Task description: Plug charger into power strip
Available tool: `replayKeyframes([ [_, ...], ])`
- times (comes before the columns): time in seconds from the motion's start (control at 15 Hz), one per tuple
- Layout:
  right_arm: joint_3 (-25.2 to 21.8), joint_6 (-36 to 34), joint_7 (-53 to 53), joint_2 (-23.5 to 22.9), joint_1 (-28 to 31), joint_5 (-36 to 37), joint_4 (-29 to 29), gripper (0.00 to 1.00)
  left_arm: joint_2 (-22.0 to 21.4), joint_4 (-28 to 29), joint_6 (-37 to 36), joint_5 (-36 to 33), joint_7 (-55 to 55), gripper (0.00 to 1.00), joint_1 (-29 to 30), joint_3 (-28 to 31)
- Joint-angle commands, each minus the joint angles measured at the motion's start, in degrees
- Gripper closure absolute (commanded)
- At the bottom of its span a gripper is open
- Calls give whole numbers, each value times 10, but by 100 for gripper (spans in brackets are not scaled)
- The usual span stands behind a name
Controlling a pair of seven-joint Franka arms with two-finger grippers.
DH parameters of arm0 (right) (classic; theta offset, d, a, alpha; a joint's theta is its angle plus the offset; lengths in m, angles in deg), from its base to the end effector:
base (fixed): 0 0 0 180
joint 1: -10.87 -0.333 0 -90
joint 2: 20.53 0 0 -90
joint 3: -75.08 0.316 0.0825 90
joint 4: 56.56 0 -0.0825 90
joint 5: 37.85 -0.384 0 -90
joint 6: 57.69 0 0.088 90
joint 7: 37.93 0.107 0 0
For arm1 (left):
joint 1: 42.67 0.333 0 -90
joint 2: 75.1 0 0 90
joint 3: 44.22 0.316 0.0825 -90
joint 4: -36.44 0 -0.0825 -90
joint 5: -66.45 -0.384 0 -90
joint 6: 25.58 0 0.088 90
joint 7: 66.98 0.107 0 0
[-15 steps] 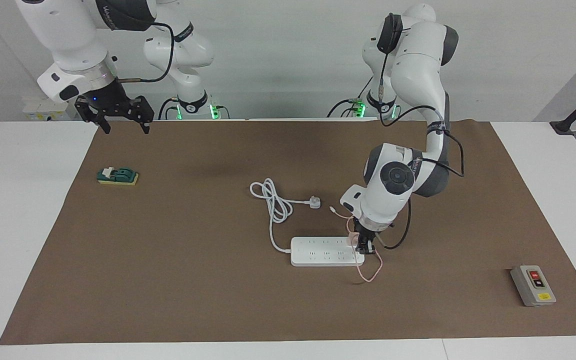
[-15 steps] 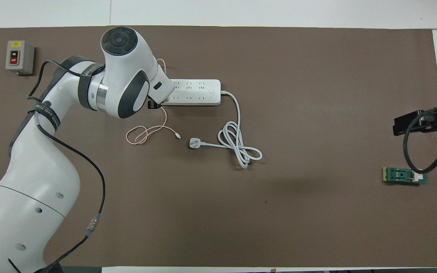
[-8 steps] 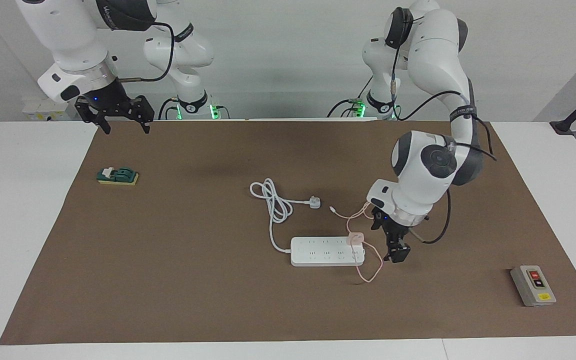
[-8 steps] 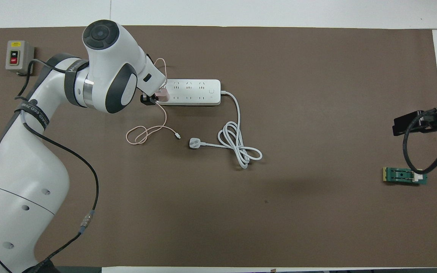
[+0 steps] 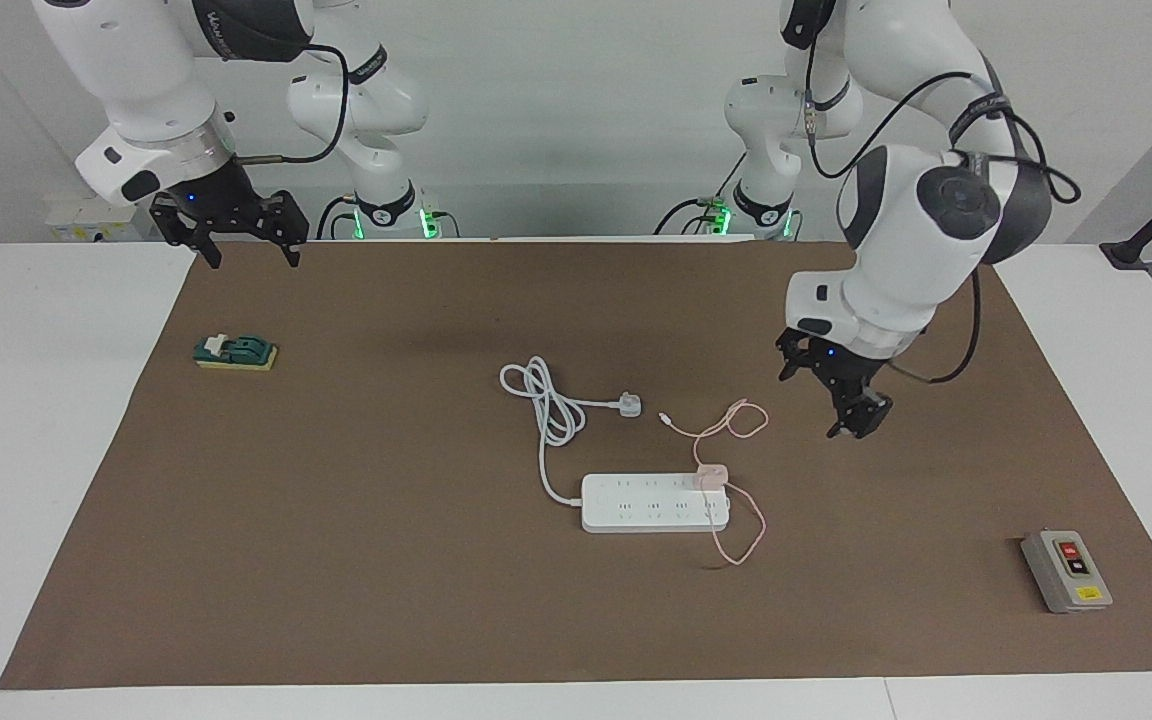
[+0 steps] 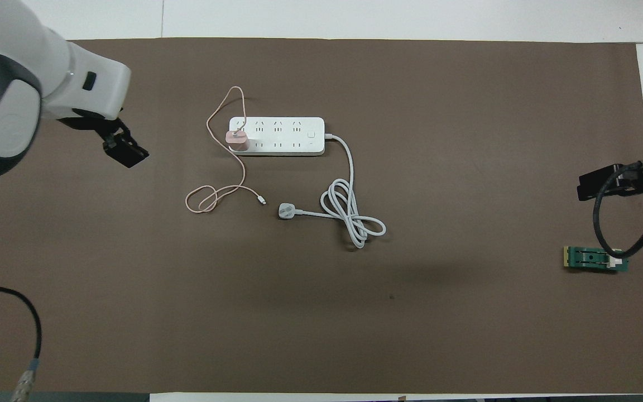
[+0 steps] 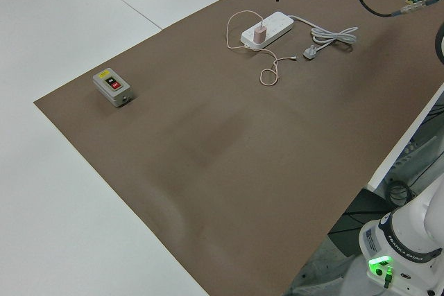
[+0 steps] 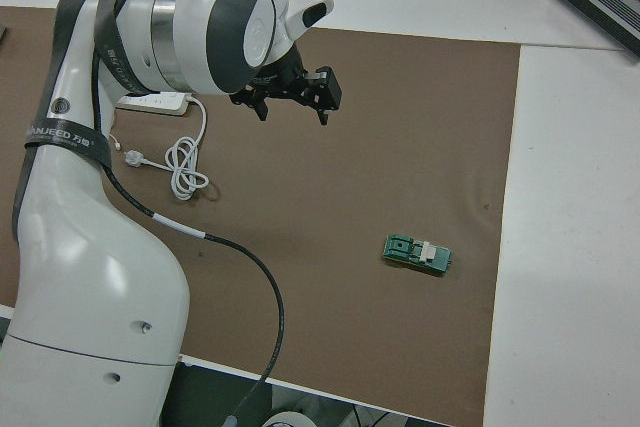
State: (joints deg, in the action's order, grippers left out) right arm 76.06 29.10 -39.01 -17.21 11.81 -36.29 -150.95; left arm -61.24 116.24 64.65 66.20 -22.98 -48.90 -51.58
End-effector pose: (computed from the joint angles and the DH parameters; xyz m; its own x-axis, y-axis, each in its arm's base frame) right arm 0.5293 -0.0024 0.6153 0.9970 0.0179 -0.0751 0.0200 -0.9994 0.0268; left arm 0.6101 -0.1372 0.5669 0.5375 -0.8429 -0.0233 -0.8410 -0.5379 0.0592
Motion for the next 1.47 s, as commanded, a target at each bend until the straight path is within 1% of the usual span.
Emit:
replayKeyframes([
  [0.0,2,-7,-15,13,2,2,-10,0,-60,35,-59,7,-93,0,22,-1],
  [0.07,2,-7,-15,13,2,2,-10,0,-73,34,-85,7,-142,0,23,1],
  [0.2,2,-6,-15,12,2,2,-9,0,-89,34,-107,6,-283,0,24,8],
  [0.33,2,-6,-15,12,2,1,-9,0,-95,34,-131,3,-351,0,24,11],
  [0.47,2,-6,-15,12,2,2,-9,0,-97,32,-134,1,-407,0,27,15],
  [0.67,2,-6,-15,12,2,1,-9,0,-117,36,-166,1,-413,0,57,19],
  [0.8,2,-6,-15,12,2,2,-9,0,-122,38,-168,1,-413,0,85,18],
  [0.87,2,-6,-15,12,2,2,-9,0,-122,39,-165,1,-413,0,88,18],
  [1.13,2,-6,-15,12,2,1,-9,0,-119,39,-123,2,-413,0,83,18],
  [1.27,2,-6,-15,12,2,1,-9,0,-120,46,-81,2,-413,0,83,17],
  [1.4,2,-6,-15,12,2,1,-9,0,-117,48,-70,2,-415,0,74,23],
])
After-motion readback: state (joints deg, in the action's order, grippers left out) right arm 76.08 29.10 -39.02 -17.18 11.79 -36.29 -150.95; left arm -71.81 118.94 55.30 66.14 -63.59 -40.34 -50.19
